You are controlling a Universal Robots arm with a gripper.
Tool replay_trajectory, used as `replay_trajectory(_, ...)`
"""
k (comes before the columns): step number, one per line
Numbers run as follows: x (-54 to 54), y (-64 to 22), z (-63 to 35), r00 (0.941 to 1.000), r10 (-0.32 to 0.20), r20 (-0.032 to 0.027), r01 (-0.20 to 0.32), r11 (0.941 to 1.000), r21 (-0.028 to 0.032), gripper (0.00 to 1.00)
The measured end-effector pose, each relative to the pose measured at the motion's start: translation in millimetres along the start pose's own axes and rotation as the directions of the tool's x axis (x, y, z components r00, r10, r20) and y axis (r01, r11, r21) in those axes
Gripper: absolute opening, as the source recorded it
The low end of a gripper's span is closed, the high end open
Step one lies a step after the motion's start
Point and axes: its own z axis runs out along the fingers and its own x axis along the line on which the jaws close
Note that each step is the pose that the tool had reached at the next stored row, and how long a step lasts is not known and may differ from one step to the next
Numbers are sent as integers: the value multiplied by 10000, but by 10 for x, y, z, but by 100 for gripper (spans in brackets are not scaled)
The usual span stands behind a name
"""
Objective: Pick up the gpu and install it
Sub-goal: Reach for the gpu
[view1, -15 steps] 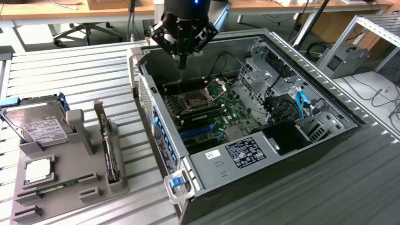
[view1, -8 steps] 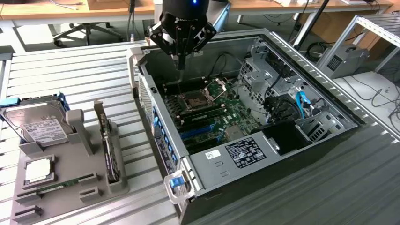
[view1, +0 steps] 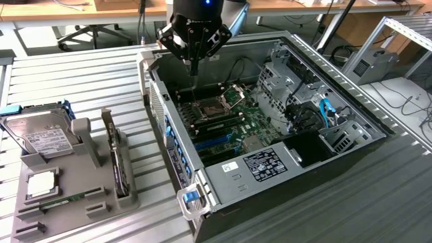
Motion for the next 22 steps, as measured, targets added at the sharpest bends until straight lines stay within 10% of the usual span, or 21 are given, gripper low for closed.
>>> replay_trajectory(22,77,-6,-2,10000,-1,0,1,10000,0,11)
